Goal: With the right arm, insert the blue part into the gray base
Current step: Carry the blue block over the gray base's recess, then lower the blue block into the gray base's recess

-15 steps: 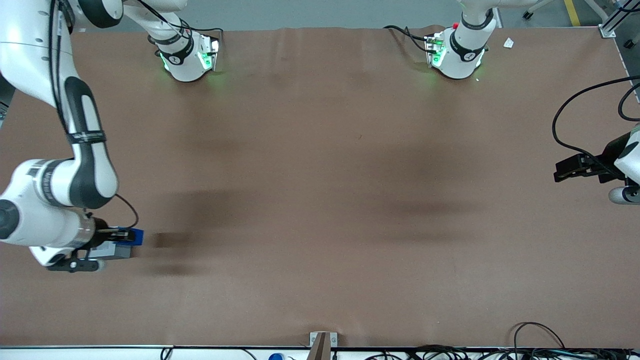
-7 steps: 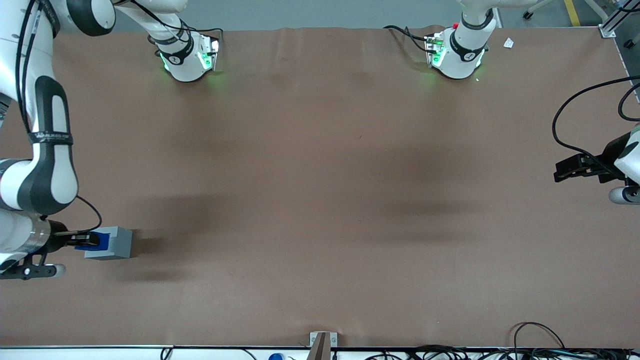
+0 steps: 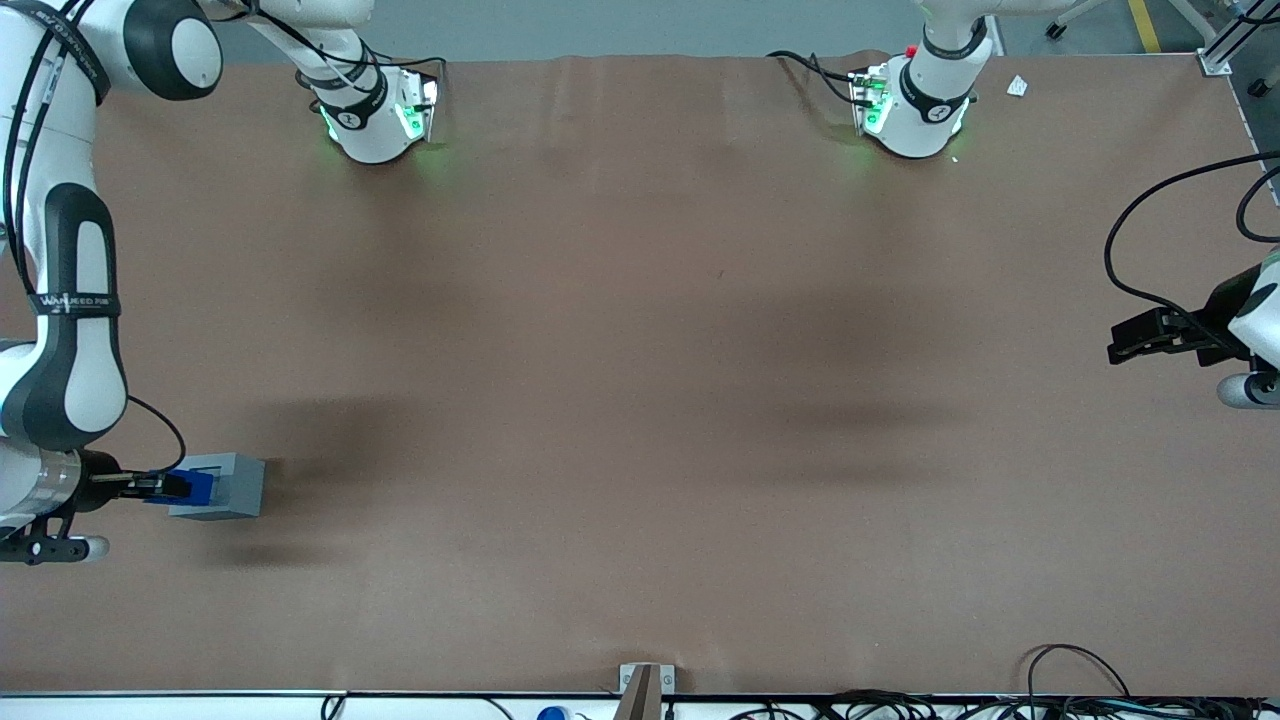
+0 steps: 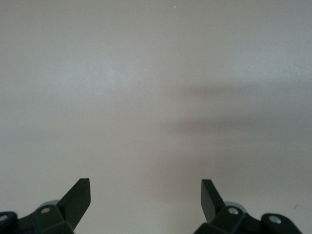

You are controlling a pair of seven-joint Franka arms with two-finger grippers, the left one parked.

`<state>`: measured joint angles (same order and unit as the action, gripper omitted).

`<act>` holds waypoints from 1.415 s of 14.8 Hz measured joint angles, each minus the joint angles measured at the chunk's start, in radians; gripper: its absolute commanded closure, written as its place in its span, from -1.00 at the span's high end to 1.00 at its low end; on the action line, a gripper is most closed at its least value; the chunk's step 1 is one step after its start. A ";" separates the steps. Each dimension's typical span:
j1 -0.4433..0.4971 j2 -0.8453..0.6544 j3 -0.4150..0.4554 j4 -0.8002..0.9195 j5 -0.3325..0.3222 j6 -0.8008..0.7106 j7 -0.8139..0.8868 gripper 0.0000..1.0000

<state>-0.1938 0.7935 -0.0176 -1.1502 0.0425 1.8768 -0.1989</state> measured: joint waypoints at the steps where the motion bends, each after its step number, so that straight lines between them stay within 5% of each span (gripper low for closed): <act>1: 0.000 0.000 0.001 0.001 0.002 0.000 0.000 -0.99; 21: -0.004 0.013 -0.001 0.002 -0.013 -0.033 0.000 -0.99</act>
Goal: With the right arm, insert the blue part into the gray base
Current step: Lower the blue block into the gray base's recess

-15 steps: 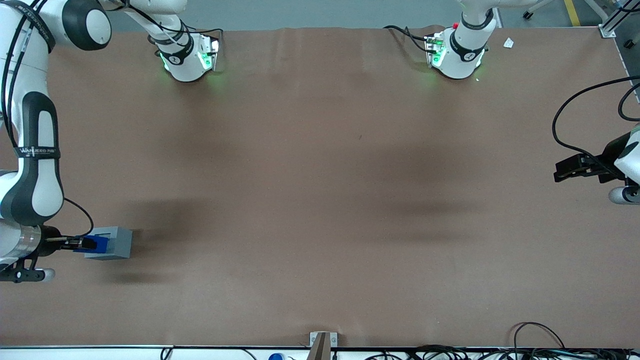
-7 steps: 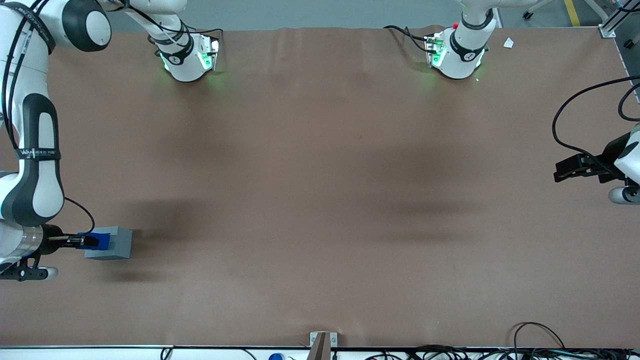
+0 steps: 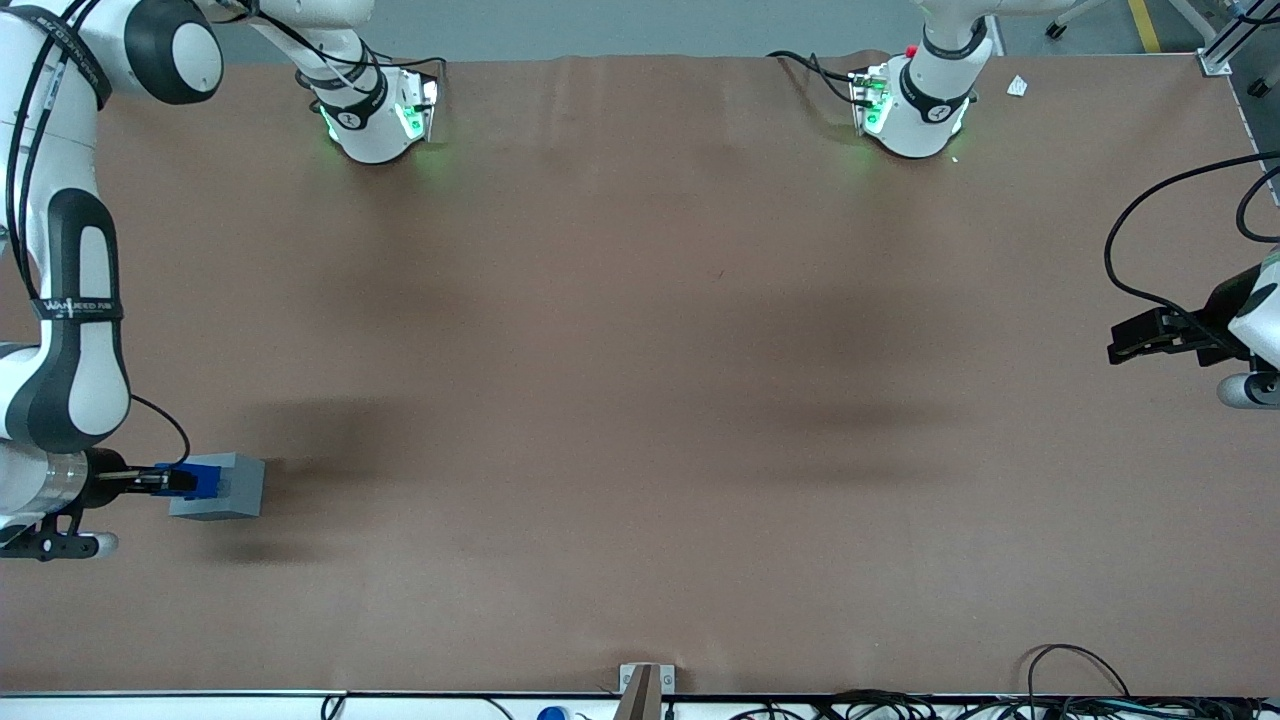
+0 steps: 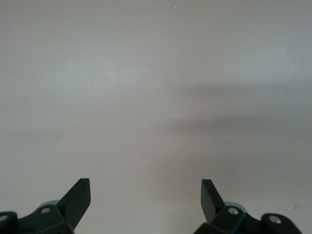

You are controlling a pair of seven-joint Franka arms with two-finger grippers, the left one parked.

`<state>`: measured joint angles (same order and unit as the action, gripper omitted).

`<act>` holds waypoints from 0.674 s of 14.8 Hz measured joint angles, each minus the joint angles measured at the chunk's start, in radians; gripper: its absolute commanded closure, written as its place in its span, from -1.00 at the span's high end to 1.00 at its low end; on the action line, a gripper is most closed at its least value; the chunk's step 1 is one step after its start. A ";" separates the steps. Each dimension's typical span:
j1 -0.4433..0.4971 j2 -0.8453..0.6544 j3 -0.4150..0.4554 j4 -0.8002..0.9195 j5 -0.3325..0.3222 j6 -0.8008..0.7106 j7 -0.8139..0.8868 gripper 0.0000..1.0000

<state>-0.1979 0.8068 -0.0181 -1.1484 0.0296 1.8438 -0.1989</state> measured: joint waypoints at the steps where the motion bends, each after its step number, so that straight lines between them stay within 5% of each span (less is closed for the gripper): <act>1: 0.000 0.002 0.000 0.000 0.000 0.000 0.000 -0.99; 10: 0.001 0.017 0.003 0.001 -0.029 0.041 -0.002 -0.99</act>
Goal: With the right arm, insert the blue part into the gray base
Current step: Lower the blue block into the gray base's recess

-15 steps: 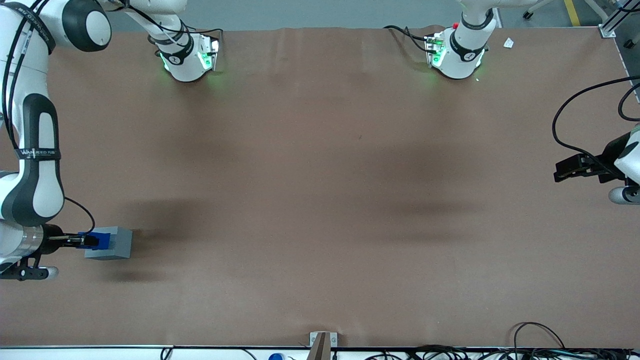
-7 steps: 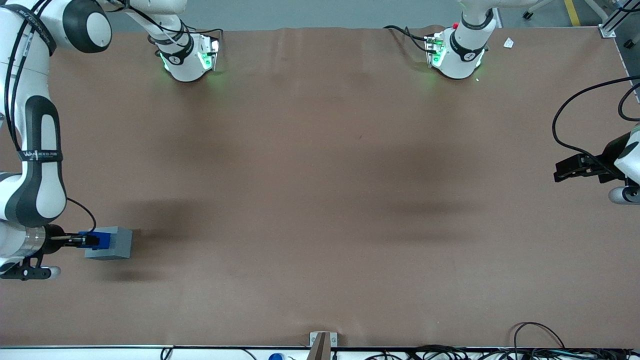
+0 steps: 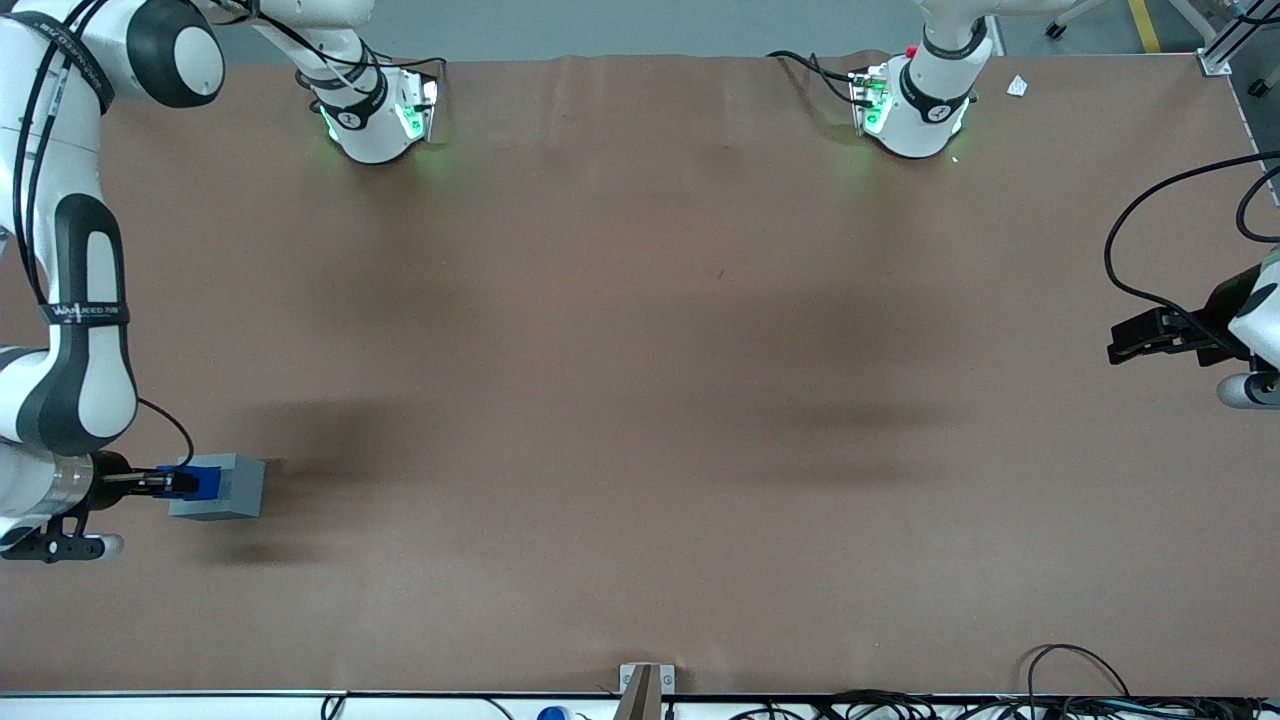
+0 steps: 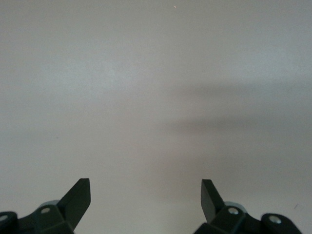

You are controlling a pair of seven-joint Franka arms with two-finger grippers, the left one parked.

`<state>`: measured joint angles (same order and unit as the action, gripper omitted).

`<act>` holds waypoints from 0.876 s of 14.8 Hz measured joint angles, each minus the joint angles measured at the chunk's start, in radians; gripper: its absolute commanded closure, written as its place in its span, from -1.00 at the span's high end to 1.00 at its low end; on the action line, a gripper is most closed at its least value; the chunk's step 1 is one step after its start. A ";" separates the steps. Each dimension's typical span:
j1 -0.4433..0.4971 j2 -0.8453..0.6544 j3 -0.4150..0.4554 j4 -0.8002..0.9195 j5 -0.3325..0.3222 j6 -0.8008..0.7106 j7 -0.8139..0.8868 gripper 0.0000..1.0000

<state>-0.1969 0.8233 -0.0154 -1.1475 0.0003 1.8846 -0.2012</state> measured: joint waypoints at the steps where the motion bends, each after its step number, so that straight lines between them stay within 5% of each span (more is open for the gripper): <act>1: 0.000 0.004 0.000 0.000 -0.007 0.011 0.000 -0.99; 13: 0.000 0.018 0.003 -0.003 -0.008 0.061 0.000 -0.94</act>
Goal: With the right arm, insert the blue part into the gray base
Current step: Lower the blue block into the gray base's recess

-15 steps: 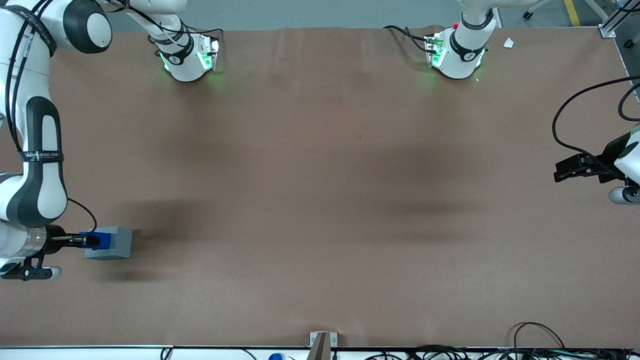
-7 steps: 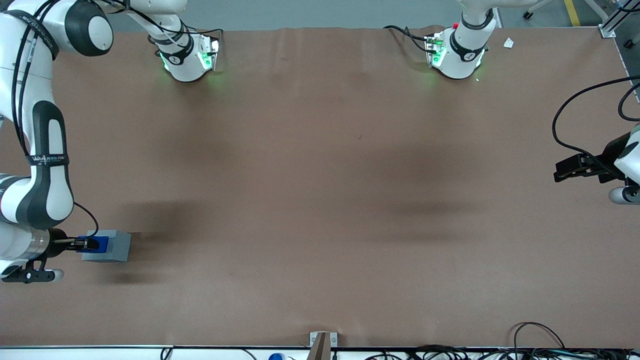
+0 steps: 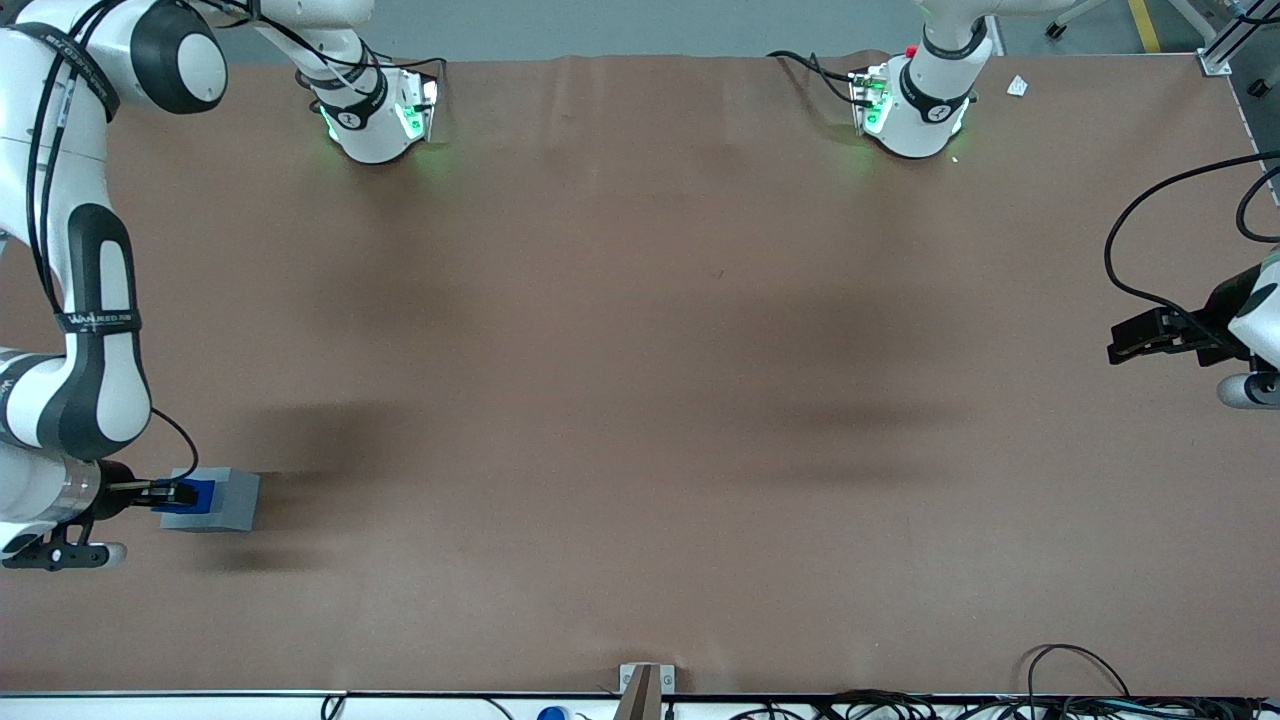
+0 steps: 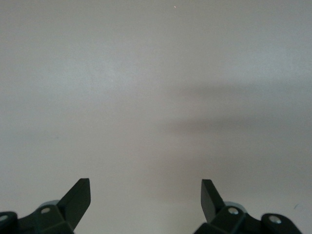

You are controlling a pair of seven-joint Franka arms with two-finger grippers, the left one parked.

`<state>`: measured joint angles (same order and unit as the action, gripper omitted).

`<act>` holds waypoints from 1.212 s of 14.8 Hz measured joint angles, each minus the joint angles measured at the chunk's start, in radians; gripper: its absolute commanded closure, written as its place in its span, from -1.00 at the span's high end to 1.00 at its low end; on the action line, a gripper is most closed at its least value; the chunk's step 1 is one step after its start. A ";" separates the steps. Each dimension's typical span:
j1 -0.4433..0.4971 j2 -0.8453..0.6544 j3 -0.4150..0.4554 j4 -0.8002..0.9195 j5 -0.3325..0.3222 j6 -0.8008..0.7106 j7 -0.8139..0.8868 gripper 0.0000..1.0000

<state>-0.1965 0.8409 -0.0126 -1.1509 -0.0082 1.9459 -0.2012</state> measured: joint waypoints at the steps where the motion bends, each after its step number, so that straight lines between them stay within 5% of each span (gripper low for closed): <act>1: 0.000 0.000 0.000 0.000 0.000 0.001 0.000 -0.91; 4: -0.001 0.000 0.000 -0.001 0.004 0.004 0.001 -0.37; 5: -0.002 0.000 -0.001 -0.001 0.012 0.004 0.001 0.16; 11: -0.004 0.007 -0.003 -0.018 0.043 0.031 0.001 1.00; 18: -0.024 0.004 -0.003 -0.010 0.046 0.041 0.001 1.00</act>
<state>-0.2203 0.8453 -0.0157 -1.1613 0.0381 1.9870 -0.2002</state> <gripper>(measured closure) 0.000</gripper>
